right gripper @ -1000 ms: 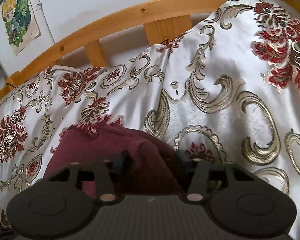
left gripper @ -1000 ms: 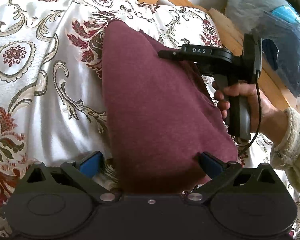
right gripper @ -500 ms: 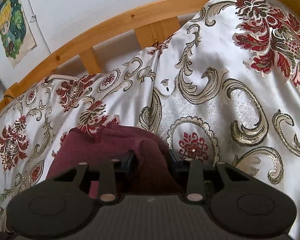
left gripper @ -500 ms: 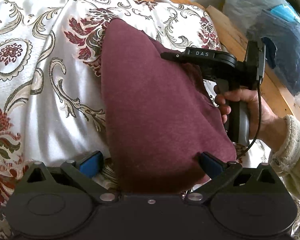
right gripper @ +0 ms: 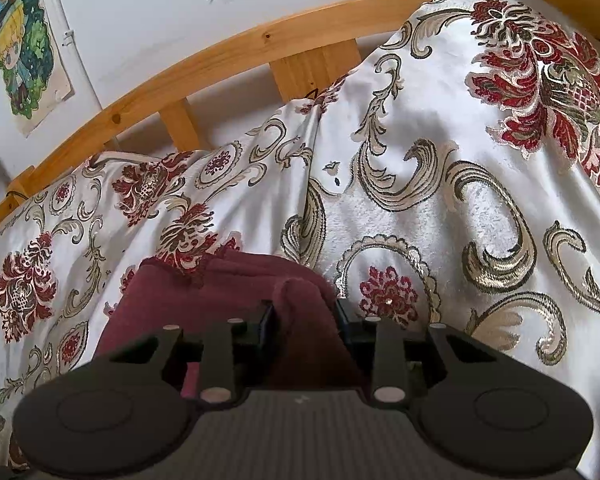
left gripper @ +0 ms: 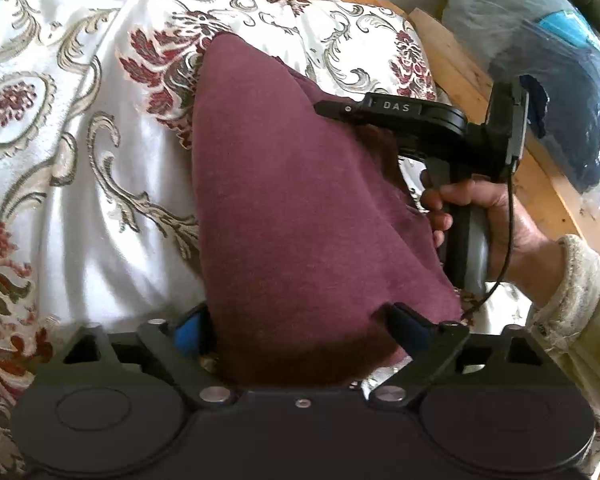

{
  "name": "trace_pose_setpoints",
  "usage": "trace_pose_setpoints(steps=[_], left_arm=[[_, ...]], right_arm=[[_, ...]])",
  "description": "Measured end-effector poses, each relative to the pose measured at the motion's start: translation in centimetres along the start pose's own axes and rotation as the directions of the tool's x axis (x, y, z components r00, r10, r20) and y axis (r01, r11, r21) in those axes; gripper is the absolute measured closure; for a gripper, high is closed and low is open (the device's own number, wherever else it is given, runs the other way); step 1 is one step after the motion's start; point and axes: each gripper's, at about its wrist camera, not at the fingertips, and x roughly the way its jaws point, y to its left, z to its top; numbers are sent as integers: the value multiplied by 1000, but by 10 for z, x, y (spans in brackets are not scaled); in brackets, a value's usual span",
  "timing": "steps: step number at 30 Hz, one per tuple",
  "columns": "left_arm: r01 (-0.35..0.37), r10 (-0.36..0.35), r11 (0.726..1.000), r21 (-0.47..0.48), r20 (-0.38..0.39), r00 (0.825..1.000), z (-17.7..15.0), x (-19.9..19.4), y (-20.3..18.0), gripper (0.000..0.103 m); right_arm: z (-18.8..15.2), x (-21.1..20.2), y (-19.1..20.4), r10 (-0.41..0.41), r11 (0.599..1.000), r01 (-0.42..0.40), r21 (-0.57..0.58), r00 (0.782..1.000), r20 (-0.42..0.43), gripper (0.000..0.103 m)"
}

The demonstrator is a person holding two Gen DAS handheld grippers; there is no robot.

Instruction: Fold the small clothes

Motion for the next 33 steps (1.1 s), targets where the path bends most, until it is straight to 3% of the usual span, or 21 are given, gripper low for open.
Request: trace_pose_setpoints(steps=[6, 12, 17, 19, 21, 23, 25, 29, 33], left_arm=[[-21, 22, 1000, 14, -18, 1000, 2, 3, -4, 17], [-52, 52, 998, 36, -14, 999, 2, 3, -8, 17], [-47, 47, 999, 27, -15, 999, 1, 3, -6, 16], [-44, 44, 999, 22, -16, 999, 0, 3, -5, 15], [-43, 43, 999, 23, -15, 999, 0, 4, -6, 15], [-38, 38, 999, 19, -12, 999, 0, 4, -5, 15], [-32, 32, 999, 13, -10, 999, -1, 4, -4, 15], [-19, 19, 1000, 8, -13, 1000, 0, 3, -1, 18], [-71, 72, 997, -29, 26, 997, -1, -4, -5, 39]], right_arm=[[-5, -2, -5, 10, 999, -11, 39, 1000, 12, 67], [-9, -1, -9, 10, 998, -11, 69, 1000, 14, 60], [-4, -1, -10, 36, 996, -35, 88, 999, -4, 20], [2, -4, -3, 17, 999, -17, 39, 1000, 12, 11], [8, -2, 7, 7, 1000, -6, -19, 1000, 8, 16], [14, 5, 14, -27, 996, 24, -82, 999, -30, 49], [15, 13, 14, -55, 994, 48, -102, 996, -68, 56], [4, 7, -4, 4, 1000, -5, -7, 999, -37, 75], [-1, -6, -4, 10, 1000, -11, 14, 1000, 30, 83]])
